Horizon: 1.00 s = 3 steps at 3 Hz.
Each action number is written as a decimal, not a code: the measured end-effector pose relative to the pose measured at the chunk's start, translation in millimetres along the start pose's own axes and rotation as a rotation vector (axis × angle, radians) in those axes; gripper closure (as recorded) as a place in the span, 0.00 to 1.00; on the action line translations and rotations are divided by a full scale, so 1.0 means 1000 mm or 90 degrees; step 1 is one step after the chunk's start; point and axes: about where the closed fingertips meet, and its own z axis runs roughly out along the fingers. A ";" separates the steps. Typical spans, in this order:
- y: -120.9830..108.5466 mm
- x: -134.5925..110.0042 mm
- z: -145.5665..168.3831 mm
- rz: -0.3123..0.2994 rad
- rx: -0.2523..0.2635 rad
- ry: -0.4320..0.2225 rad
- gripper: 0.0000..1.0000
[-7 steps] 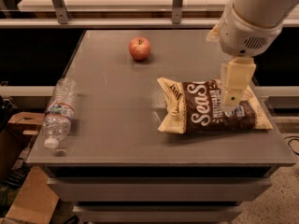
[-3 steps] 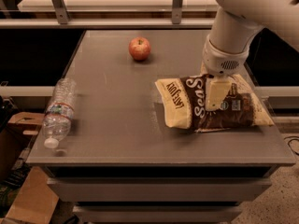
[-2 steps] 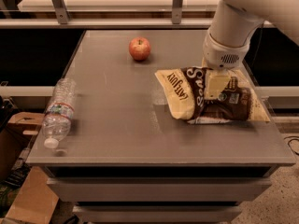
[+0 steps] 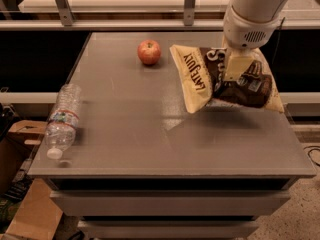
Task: Move brown chip bag near apple
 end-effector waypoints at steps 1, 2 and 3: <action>-0.017 0.002 -0.022 0.004 0.038 0.009 1.00; -0.078 -0.010 -0.037 0.049 0.094 0.007 1.00; -0.079 -0.010 -0.037 0.049 0.095 0.007 1.00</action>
Offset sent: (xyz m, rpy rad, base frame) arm 0.0593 -0.0002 0.0688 -0.0126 -0.1497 -0.1052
